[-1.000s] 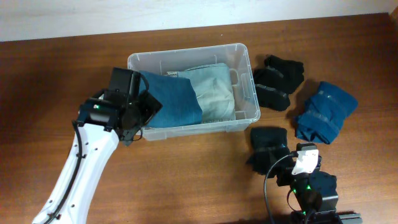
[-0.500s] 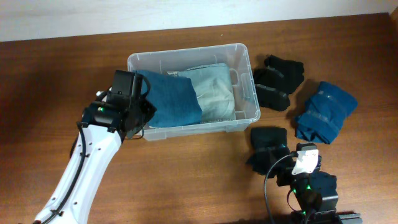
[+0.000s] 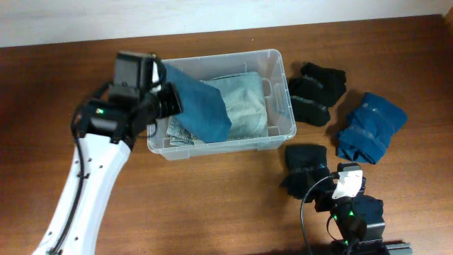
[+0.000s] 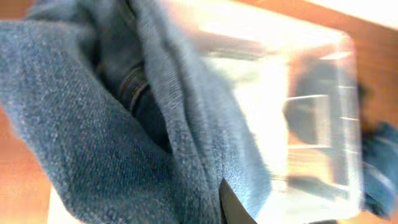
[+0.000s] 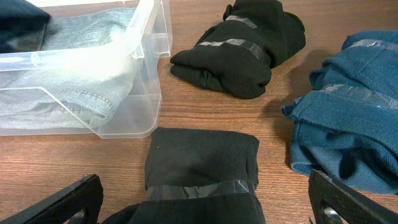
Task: Pack container
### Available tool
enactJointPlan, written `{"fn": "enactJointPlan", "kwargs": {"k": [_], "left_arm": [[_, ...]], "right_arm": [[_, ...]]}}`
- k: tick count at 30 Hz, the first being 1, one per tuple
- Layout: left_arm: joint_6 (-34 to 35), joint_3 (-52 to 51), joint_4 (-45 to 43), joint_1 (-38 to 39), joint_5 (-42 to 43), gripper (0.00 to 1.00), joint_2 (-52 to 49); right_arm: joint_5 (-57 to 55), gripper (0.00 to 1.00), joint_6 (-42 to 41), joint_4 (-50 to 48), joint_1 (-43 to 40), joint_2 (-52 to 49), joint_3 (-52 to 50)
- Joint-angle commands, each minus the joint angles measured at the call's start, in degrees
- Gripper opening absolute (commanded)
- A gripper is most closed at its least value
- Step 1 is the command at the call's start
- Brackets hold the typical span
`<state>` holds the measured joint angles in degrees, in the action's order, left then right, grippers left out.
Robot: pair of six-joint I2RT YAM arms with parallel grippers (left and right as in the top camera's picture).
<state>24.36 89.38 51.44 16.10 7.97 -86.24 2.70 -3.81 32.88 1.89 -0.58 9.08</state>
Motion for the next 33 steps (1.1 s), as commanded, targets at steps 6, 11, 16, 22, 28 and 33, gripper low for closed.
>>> {"fn": "enactJointPlan", "kwargs": {"k": [6,11,16,22,28,33], "left_arm": [[-8.6,12.0,-5.0,0.0,13.3,0.00,1.3],[-8.6,12.0,-10.9,1.0,22.0,0.00,-1.4],[-7.3,12.0,-18.0,6.6,27.3,0.00,-7.1],[-10.1,12.0,-18.4,8.9,30.8,0.00,-12.4],[-11.3,12.0,-16.2,7.6,34.6,0.00,-16.5],[-11.3,12.0,-8.6,2.9,29.9,0.01,-16.9]], "right_arm": [[0.1,0.98,0.4,-0.1,-0.4,0.4,-0.4],[0.1,0.98,0.4,-0.1,-0.4,0.4,-0.4],[0.1,0.98,0.4,-0.1,-0.4,0.4,-0.4],[0.1,0.98,0.4,-0.1,-0.4,0.4,-0.4],[0.1,0.98,0.4,-0.1,-0.4,0.4,-0.4],[0.1,0.98,0.4,-0.1,-0.4,0.4,-0.4]]}}
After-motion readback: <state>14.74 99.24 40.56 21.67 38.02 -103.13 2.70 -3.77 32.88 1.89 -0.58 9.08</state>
